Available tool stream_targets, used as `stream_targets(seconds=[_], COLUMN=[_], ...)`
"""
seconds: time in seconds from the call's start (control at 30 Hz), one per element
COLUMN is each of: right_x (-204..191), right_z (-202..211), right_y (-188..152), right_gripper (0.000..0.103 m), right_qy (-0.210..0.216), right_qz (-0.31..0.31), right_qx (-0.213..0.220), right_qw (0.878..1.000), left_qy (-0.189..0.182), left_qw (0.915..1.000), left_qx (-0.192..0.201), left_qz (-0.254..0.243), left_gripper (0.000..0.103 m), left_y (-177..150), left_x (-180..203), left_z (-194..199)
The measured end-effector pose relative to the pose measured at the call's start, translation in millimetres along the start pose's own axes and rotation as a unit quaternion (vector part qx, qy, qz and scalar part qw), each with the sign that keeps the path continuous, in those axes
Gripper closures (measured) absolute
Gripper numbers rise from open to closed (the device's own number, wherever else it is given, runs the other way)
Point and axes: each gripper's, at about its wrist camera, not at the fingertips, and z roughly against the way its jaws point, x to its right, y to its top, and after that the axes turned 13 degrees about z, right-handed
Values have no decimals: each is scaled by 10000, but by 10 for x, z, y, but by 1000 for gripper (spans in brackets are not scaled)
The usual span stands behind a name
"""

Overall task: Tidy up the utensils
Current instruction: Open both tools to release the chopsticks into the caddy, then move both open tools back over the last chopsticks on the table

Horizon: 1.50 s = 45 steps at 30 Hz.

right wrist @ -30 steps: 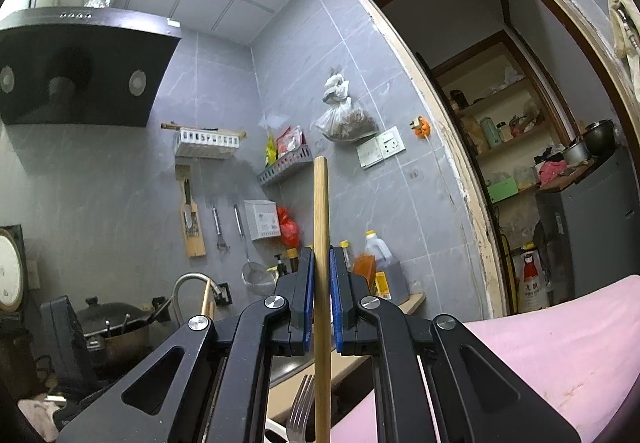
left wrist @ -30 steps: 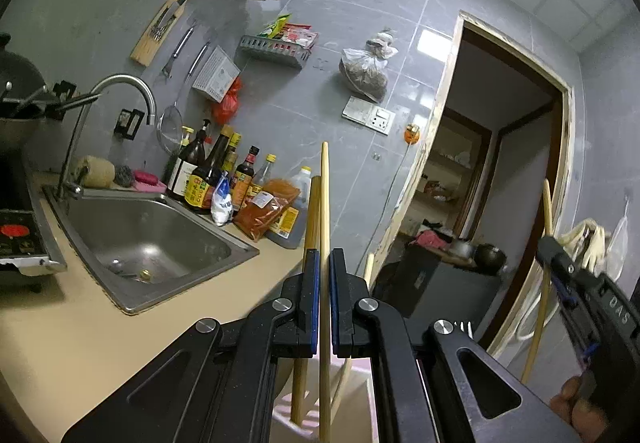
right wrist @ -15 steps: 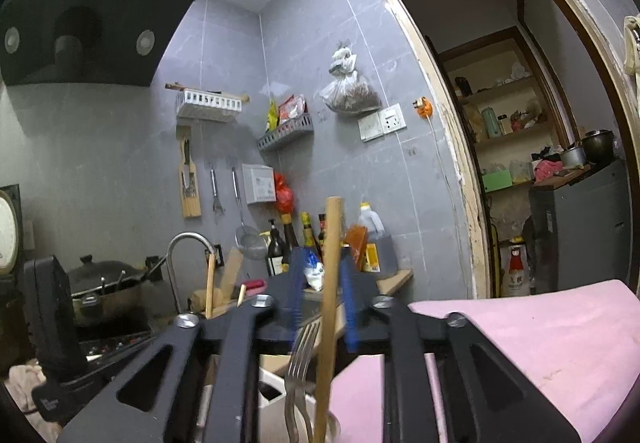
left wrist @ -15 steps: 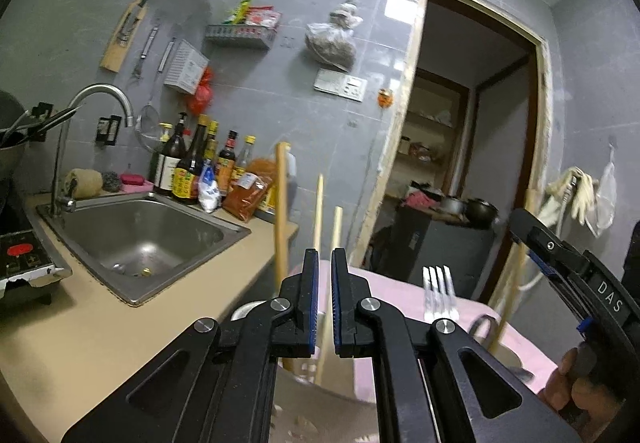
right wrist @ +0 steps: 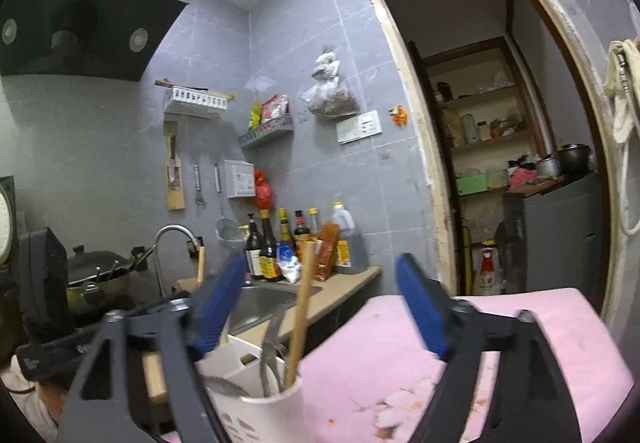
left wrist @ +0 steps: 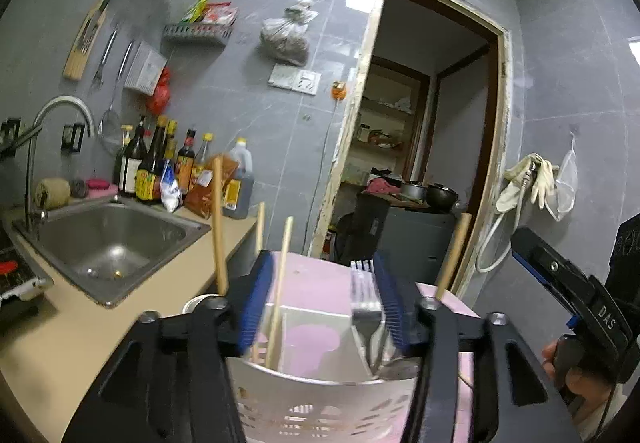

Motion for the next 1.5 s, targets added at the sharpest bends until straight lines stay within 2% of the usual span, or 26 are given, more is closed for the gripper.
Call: stream_targets(seconds=[0.07, 0.17, 0.2, 0.27, 0.47, 0.63, 0.8, 0.93, 1.13, 1.37, 1.5], right_x=[71, 182, 220, 284, 465, 585, 671, 753, 813, 726, 723], right_z=[111, 310, 378, 506, 874, 1117, 1297, 1424, 1516, 1495, 1465], right_y=[13, 27, 30, 45, 24, -145, -400, -646, -969, -1218, -1254], right_gripper=[16, 8, 1, 0, 0, 0, 0, 0, 0, 0, 0], right_qy=[-106, -310, -372, -509, -925, -1210, -1419, -1504, -1367, -1016, -916], right_qz=[20, 94, 122, 175, 413, 667, 829, 724, 593, 779, 818], right_qx=[-126, -268, -310, -380, -741, -1333, -2091, -2798, -3594, -4131, -4209], right_qw=[9999, 9991, 9988, 9978, 9921, 9814, 9640, 9454, 9212, 9016, 8988], left_qy=[-84, -225, -264, -345, -691, -915, -1096, -1147, -748, -360, -236], left_qw=[10000, 9997, 9995, 9991, 9943, 9860, 9741, 9627, 9420, 9165, 9059], left_qx=[19, -27, -51, -118, -533, -1032, -1601, -2134, -2932, -3767, -4051], left_qz=[-27, -94, -139, -237, -615, -938, -1162, -1206, -1449, -1299, -1212], left_gripper=[35, 24, 22, 17, 13, 13, 13, 13, 13, 13, 13], left_y=[-1, -21, -35, -76, -278, -542, -822, -1038, -1327, -1580, -1651], left_x=[94, 233, 285, 390, 713, 942, 1122, 1246, 1400, 1387, 1326], left_z=[37, 82, 91, 102, 90, 14, -87, -196, -490, -828, -934])
